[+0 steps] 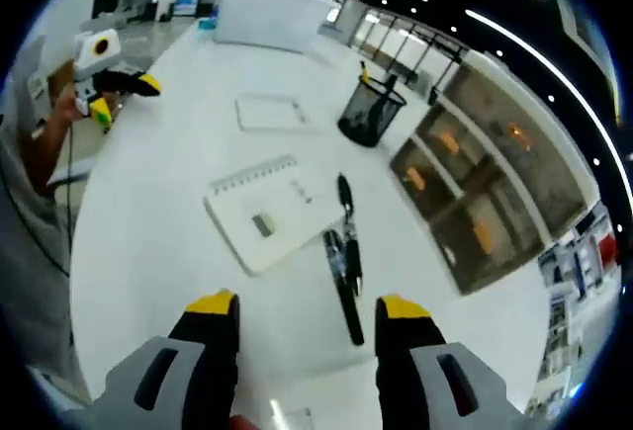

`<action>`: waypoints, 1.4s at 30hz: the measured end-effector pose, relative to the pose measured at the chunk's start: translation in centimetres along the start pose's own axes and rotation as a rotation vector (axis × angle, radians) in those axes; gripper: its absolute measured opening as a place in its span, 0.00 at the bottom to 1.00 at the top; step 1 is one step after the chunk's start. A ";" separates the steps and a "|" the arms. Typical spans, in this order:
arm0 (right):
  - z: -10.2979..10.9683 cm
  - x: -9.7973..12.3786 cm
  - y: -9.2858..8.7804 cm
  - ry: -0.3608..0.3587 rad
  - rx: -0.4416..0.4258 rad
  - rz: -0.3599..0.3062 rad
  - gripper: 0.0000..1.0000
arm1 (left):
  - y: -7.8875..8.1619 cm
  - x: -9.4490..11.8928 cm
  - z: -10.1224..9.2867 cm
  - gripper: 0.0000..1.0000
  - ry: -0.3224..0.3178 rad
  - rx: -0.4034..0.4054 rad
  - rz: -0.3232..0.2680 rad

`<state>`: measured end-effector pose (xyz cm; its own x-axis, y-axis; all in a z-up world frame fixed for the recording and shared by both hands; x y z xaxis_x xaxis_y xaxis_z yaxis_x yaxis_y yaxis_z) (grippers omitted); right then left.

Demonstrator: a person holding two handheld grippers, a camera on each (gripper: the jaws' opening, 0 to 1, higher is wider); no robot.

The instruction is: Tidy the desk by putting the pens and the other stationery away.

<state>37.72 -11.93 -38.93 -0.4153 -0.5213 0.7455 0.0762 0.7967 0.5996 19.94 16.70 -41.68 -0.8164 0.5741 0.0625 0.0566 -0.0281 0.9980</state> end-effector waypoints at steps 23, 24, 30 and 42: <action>-0.7 -3.2 1.7 -0.006 0.159 0.061 0.20 | -0.5 -0.3 0.3 0.44 -0.007 0.020 0.003; -0.6 -3.3 1.7 -0.002 0.160 0.062 0.19 | -0.5 -0.3 0.3 0.44 -0.010 0.023 -0.001; -0.3 -4.0 1.2 0.013 0.151 0.101 0.17 | -0.8 -0.2 0.3 0.44 -0.008 0.028 0.008; -1.0 -4.4 0.8 0.079 0.080 0.112 0.07 | -1.2 0.0 0.5 0.41 0.000 0.033 0.023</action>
<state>40.50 -9.27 -41.43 -0.3358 -0.4479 0.8287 0.0443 0.8712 0.4888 20.15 17.12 -42.88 -0.8149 0.5732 0.0856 0.0945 -0.0143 0.9954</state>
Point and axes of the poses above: the point that each gripper's makers call its tool centre point, and the gripper's own axes: x roughly backward along the fingers, z roughly to its left, y roughly out of its top, the point moved 6 cm from there along x, roughly backward along the fingers, and after that the axes turned 1 degree about -x, right-handed, at the moved point
